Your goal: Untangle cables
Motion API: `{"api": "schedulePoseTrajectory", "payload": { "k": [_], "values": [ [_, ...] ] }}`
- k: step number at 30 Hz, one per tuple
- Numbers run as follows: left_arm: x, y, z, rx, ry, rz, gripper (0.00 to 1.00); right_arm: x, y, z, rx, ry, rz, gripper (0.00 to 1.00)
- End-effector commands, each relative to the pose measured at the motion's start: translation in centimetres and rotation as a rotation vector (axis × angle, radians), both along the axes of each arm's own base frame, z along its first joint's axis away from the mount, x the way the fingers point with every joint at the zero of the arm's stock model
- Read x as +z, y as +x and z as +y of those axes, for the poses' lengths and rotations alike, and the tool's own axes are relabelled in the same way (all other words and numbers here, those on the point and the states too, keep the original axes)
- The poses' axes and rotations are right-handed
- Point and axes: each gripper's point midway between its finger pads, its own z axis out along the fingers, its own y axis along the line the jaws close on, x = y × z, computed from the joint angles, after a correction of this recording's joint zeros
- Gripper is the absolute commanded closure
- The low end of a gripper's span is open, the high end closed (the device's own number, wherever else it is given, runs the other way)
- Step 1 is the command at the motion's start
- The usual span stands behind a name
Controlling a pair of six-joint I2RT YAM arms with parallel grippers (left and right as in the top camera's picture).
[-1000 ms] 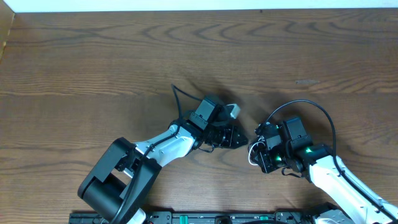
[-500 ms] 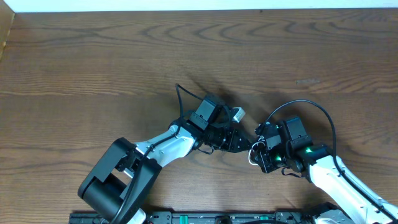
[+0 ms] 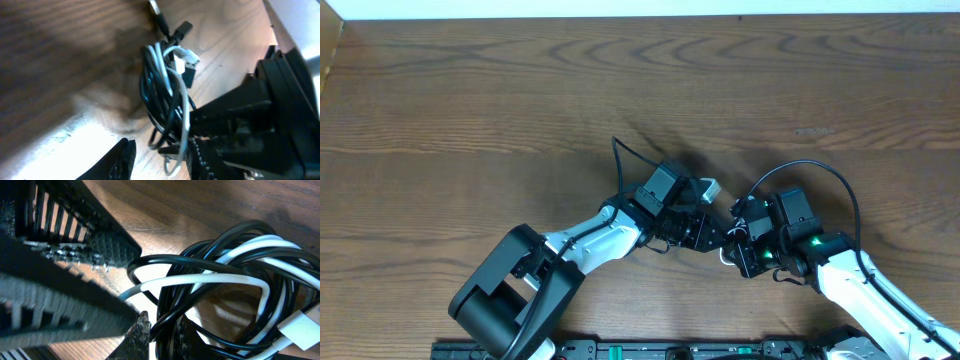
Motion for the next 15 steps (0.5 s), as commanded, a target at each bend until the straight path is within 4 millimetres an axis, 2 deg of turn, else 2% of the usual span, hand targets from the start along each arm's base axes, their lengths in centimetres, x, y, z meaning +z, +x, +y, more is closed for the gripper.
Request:
{"api": "schedulePoseTrajectory", "payload": {
  "k": [1, 10, 15],
  "values": [
    [-1.1, 0.7, 0.5, 0.029, 0.054, -0.046, 0.63, 0.2, 0.4, 0.0, -0.005, 0.001, -0.006, 0.89],
    [-1.3, 1.2, 0.7, 0.048, 0.071, -0.065, 0.63, 0.3, 0.3, 0.2, -0.001, 0.011, -0.001, 0.89],
    [-1.1, 1.4, 0.5, 0.056, 0.062, -0.068, 0.63, 1.1, -0.3, 1.5, 0.032, 0.092, 0.020, 0.89]
  ]
}}
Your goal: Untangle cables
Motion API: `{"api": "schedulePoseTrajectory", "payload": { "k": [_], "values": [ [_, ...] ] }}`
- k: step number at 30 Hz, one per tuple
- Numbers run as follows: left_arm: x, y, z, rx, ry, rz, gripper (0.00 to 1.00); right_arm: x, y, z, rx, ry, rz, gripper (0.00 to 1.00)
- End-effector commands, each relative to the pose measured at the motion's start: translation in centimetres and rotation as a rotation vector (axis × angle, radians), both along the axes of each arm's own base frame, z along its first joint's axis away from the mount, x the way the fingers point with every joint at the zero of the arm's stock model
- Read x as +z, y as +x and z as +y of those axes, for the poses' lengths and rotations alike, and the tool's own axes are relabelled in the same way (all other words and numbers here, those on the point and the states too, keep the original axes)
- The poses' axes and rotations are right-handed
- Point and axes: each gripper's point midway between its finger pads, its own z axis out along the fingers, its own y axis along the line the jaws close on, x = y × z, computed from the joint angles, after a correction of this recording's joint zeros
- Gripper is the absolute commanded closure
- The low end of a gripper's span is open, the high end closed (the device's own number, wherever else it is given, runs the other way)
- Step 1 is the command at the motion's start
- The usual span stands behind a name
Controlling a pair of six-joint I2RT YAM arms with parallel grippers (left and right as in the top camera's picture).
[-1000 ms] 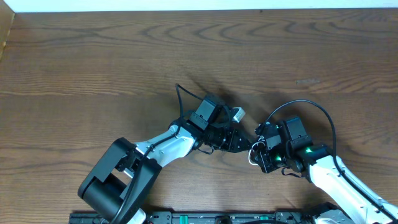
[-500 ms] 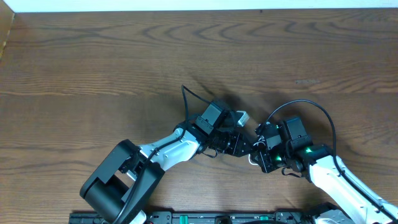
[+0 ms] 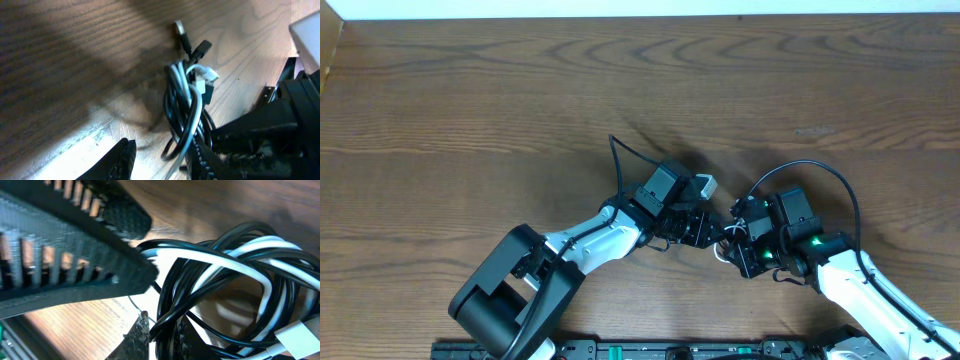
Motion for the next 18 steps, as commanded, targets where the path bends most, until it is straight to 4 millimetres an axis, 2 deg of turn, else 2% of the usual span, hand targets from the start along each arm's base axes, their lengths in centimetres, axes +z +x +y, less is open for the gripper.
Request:
{"api": "schedulePoseTrajectory", "payload": {
  "k": [1, 9, 10, 11, 12, 13, 14, 18],
  "values": [
    [-0.4, 0.1, 0.1, 0.004, 0.013, -0.010, 0.63, 1.1, -0.3, 1.4, 0.032, 0.088, 0.017, 0.90],
    [-0.4, 0.1, 0.1, 0.015, 0.013, 0.006, 0.63, 2.1, -1.0, 2.8, 0.073, 0.182, 0.043, 0.92],
    [-0.4, 0.0, 0.1, 0.015, 0.013, 0.006, 0.65, 2.1, -1.0, 2.7, 0.073, 0.182, 0.042, 0.92],
    [-0.4, 0.0, 0.1, 0.013, 0.011, 0.007, 0.71, 2.1, -0.9, 2.8, 0.072, 0.182, 0.040, 0.92],
    [-0.4, 0.0, 0.0, 0.011, 0.009, 0.009, 0.78, 2.0, -0.8, 2.7, 0.070, 0.176, 0.036, 0.92],
    [-0.4, -0.1, 0.1, 0.011, 0.009, 0.010, 0.89, 1.9, -0.7, 2.5, 0.064, 0.163, 0.030, 0.92],
    [-0.4, -0.1, 0.1, 0.011, 0.012, 0.013, 0.92, 1.6, -0.5, 2.2, 0.053, 0.137, 0.021, 0.94],
    [-0.6, 0.0, 0.5, 0.021, 0.021, 0.023, 0.93, 0.2, 0.2, 0.1, -0.035, 0.006, 0.019, 0.98]
  ]
}}
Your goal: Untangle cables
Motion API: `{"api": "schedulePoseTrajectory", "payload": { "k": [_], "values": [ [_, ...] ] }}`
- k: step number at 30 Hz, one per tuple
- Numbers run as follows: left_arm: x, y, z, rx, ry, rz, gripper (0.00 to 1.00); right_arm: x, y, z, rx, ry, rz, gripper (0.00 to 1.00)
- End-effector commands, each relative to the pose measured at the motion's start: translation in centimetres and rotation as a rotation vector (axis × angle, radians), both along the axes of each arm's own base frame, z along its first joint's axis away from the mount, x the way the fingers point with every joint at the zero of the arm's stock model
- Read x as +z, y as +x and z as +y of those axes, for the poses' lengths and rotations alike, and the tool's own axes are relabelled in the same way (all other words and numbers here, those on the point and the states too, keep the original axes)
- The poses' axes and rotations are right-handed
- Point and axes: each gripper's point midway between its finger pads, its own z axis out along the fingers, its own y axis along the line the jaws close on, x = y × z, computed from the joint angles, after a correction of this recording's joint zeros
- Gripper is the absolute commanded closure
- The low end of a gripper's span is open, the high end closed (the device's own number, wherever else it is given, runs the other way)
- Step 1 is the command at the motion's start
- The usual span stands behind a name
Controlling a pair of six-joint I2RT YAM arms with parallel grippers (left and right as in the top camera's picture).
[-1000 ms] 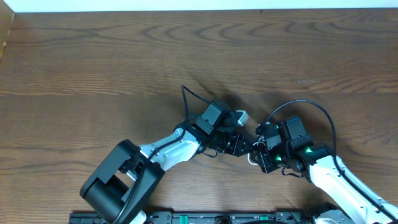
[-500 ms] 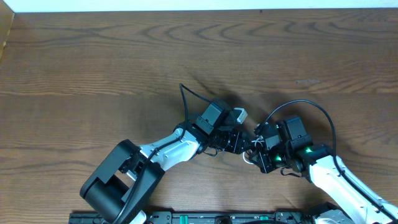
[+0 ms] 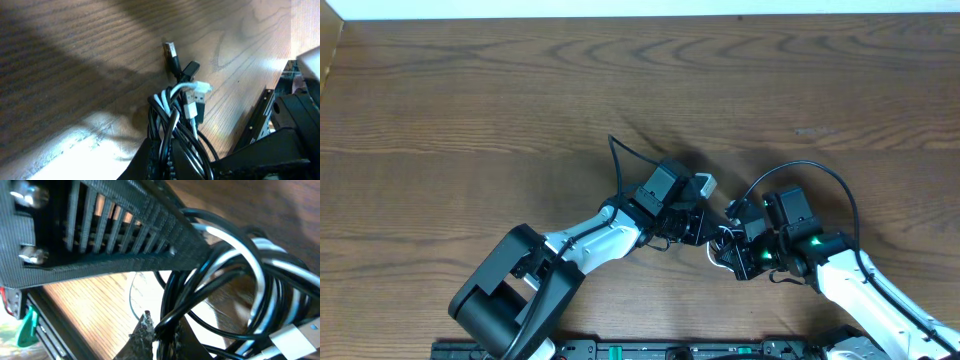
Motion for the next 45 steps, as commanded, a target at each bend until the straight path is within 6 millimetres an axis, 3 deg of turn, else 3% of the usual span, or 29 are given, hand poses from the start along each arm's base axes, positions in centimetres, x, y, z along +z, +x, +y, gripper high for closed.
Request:
{"api": "schedulePoseTrajectory", "payload": {
  "k": [1, 4, 8, 13, 16, 20, 24, 26, 28, 30, 32, 35, 38, 40, 45],
  "values": [
    [-0.4, 0.3, 0.6, 0.016, 0.013, 0.009, 0.93, -0.9, 1.1, -1.8, -0.091, -0.117, -0.010, 0.98],
    [0.8, 1.3, 1.2, 0.034, -0.031, 0.012, 0.92, -1.6, 1.1, -3.3, -0.161, -0.200, 0.011, 0.98],
    [5.2, 3.4, 2.4, 0.058, -0.161, -0.025, 0.92, -2.1, 1.2, -4.5, -0.230, -0.263, 0.028, 0.96],
    [10.5, 5.7, 4.8, 0.124, -0.250, -0.143, 0.93, -2.2, 1.4, -4.9, -0.261, -0.278, 0.030, 0.95],
    [12.1, 6.6, 6.2, 0.166, -0.262, -0.185, 0.93, -2.2, 1.4, -4.9, -0.261, -0.279, 0.030, 0.95],
    [10.9, 7.1, 8.3, 0.248, -0.185, -0.146, 0.93, -2.2, 1.3, -4.9, -0.261, -0.278, 0.032, 0.96],
    [8.5, 5.9, 9.2, 0.271, -0.096, -0.043, 0.92, -2.0, 1.2, -4.3, -0.248, -0.245, 0.039, 0.95],
    [7.6, 4.8, 9.0, 0.240, -0.067, -0.018, 0.91, -1.5, 1.1, -3.2, -0.218, -0.184, 0.048, 0.99],
    [7.0, 4.0, 8.7, 0.203, -0.047, -0.011, 0.87, -0.3, 0.5, -0.8, -0.094, -0.049, 0.038, 0.98],
    [6.6, 3.3, 8.3, 0.169, -0.036, -0.012, 0.86, 1.4, -0.4, 1.5, 0.034, 0.099, 0.020, 0.90],
    [6.4, 3.0, 8.0, 0.153, -0.029, -0.010, 0.85, 2.3, -0.9, 2.4, 0.090, 0.174, 0.014, 0.75],
    [5.8, 2.8, 7.8, 0.151, -0.002, -0.016, 0.84, 1.1, -0.1, 1.2, 0.047, 0.075, -0.011, 0.58],
    [5.2, 2.6, 7.5, 0.146, 0.021, -0.019, 0.78, -1.5, 1.6, -3.2, -0.187, -0.191, 0.001, 0.50],
    [4.8, 2.5, 7.4, 0.138, 0.039, -0.022, 0.75, -2.0, 2.3, -5.2, -0.291, -0.288, -0.008, 0.46],
    [3.6, 2.1, 7.0, 0.122, 0.099, -0.048, 0.69, -1.2, 3.2, -5.0, -0.304, -0.270, -0.057, 0.46]
  ]
}}
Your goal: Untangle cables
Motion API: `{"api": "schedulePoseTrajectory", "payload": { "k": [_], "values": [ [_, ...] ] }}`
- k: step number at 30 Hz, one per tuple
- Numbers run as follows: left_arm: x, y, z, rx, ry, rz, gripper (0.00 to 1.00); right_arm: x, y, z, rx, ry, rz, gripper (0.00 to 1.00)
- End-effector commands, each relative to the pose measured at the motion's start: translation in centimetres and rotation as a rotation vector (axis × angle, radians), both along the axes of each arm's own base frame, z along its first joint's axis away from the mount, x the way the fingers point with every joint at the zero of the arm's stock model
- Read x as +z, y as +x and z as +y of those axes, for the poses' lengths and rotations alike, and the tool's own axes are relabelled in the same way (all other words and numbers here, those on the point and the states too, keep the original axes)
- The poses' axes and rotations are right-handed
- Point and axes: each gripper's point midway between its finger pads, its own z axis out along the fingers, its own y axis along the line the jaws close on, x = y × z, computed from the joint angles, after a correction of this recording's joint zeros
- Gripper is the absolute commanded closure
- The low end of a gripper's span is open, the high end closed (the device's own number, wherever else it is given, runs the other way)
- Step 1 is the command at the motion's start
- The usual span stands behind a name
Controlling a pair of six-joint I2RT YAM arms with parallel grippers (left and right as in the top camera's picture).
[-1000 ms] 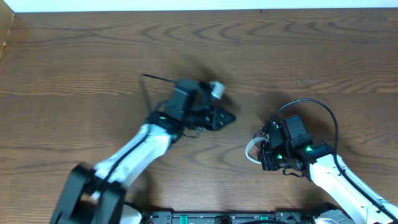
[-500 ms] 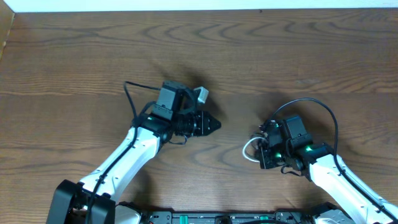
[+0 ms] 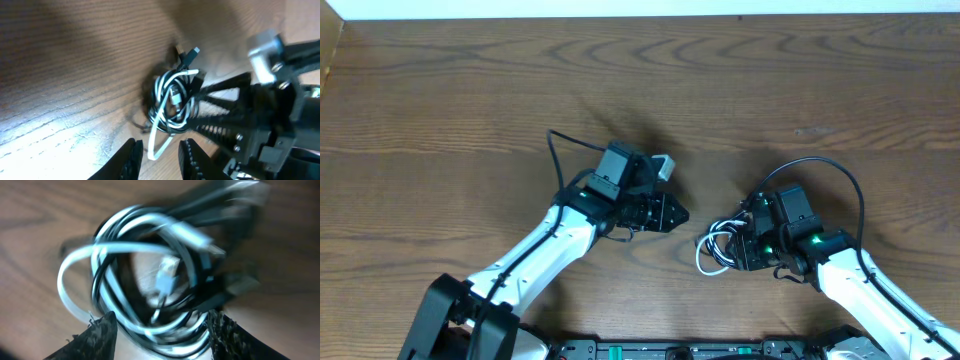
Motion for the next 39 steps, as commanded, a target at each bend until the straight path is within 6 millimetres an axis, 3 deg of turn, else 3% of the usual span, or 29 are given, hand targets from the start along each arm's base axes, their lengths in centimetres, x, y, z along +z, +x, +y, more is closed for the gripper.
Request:
{"api": "schedulePoseTrajectory", "payload": {
  "k": [1, 10, 13, 17, 33, 38, 39],
  "values": [
    [-1.5, 0.0, 0.1, -0.010, 0.077, -0.036, 0.69, 0.5, 1.2, -1.1, -0.071, -0.044, -0.058, 0.46],
    [-3.3, -0.8, -1.5, -0.065, 0.119, -0.058, 0.64, 2.0, 2.0, -0.8, -0.074, -0.016, -0.125, 0.48],
    [-3.7, -1.3, -2.1, -0.087, 0.121, -0.057, 0.64, 2.1, 2.3, -1.5, -0.122, -0.044, -0.138, 0.48],
    [-4.0, -2.2, -2.7, -0.117, 0.125, -0.051, 0.63, 1.5, 1.9, -2.8, -0.205, -0.091, -0.102, 0.48],
    [-6.9, -3.8, -4.3, -0.183, 0.154, -0.025, 0.63, -0.5, 0.1, -3.5, -0.287, -0.126, 0.037, 0.50],
    [-7.3, -4.5, -5.1, -0.210, 0.152, -0.027, 0.64, -1.7, -0.4, -3.7, -0.292, -0.152, 0.089, 0.60],
    [-7.3, -4.6, -5.2, -0.214, 0.151, -0.029, 0.69, -1.9, -0.5, -3.7, -0.291, -0.156, 0.098, 0.64]
  ]
}}
